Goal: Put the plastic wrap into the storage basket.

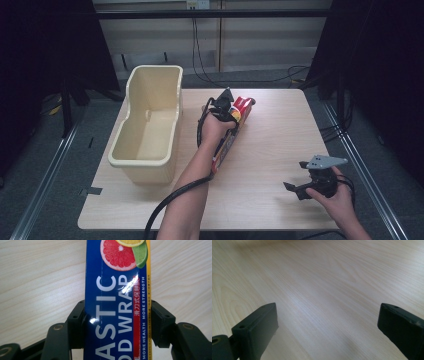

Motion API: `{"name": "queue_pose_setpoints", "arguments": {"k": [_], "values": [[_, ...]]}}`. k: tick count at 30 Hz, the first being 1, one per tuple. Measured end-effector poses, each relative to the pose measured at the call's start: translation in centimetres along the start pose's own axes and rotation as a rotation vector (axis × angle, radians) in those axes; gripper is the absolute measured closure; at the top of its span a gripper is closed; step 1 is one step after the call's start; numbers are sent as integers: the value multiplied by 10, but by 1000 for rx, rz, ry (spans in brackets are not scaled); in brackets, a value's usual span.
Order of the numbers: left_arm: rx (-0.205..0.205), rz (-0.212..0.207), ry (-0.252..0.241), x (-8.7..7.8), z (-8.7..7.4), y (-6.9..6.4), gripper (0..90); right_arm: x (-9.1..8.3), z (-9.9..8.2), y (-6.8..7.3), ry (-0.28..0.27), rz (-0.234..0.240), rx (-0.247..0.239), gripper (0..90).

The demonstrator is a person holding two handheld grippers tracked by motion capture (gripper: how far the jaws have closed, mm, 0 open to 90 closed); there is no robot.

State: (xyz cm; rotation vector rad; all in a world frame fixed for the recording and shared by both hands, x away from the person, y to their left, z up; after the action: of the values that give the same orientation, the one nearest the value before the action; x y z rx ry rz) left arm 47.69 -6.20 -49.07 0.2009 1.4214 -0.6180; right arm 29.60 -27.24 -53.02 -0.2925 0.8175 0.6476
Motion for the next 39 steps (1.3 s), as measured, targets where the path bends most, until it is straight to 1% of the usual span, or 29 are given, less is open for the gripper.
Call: {"name": "queue_pose_setpoints", "arguments": {"k": [2,3,5,6,7,8,10,11,12,14,15,16,18,19,21,23,25,26,28,29,30,31,32,33,34,35,36,37,39], "values": [[-5,-1,7,-7,-1,-1,414,0,0,0,-2,5,4,29],[-5,-1,5,-10,-1,0,414,0,0,-1,-5,0,2,29],[-5,-10,7,-16,-2,0,414,0,0,0,-6,7,3,29],[10,-13,14,-23,-3,1,414,-1,1,0,-8,15,3,29],[-4,-15,10,-27,-3,0,414,-1,1,0,-8,15,3,29],[1,-16,11,-31,-3,0,414,-1,1,0,-9,16,3,29],[-3,-11,5,-34,-3,1,414,-1,1,0,-10,15,5,29],[2,-12,12,-42,-4,2,414,-1,1,0,-11,10,7,29],[2,-12,12,-42,-4,2,414,-1,1,0,-10,10,8,29],[-11,-12,12,-50,-4,1,414,-1,1,-1,-11,10,5,29],[-9,-8,7,-55,-4,1,414,-1,1,-1,-10,5,10,28],[-9,-8,7,-55,-4,1,414,-1,1,-1,-10,5,10,28],[-10,1,4,-61,-5,2,414,-1,1,-1,-12,5,8,28],[-3,-3,8,-65,-5,2,414,-1,1,0,-14,8,8,28],[-7,-12,14,-69,-6,2,414,-1,1,1,-10,19,5,28],[-1,-4,11,-75,-6,3,414,0,1,1,-4,13,4,28],[-8,-16,9,-82,-7,3,414,0,1,1,-5,13,4,28],[-8,-16,9,-82,-7,3,414,0,1,1,-7,12,5,28],[0,-10,8,-88,-7,4,414,0,1,1,-8,15,5,28],[-5,-15,3,-90,-7,4,414,-1,1,1,-8,15,5,28],[-22,-15,1,-92,-7,4,414,0,2,1,-11,18,5,28],[-16,-16,1,-95,-8,5,414,0,1,1,-7,15,7,28],[-33,-18,-3,-97,-8,4,414,0,1,0,-8,13,5,28],[-24,-15,-6,-100,-8,5,414,0,1,0,-7,11,5,28],[-24,-18,-3,-102,-8,6,414,0,2,1,-8,15,5,28],[-35,-19,-10,-104,-8,6,414,0,2,1,-8,16,4,28],[-27,-19,-10,-106,-9,7,414,0,2,2,-9,21,4,28],[-36,-19,-16,-108,-9,7,414,0,2,2,-9,21,4,28],[-32,-10,-11,-113,-10,10,414,0,2,1,-9,17,3,28]]}}
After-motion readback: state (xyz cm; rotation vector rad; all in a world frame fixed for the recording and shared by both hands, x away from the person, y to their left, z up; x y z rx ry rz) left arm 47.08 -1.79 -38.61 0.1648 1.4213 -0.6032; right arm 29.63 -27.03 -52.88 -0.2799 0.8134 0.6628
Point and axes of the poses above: each handheld gripper's, and its own axes: x roughly forward along the jaws, z roughly out of its top, y roughly to its left, the point moved 9 cm from there along x, roughly forward along the jaws, and after that the axes turned 8 degrees about y, right-handed, at the moved point
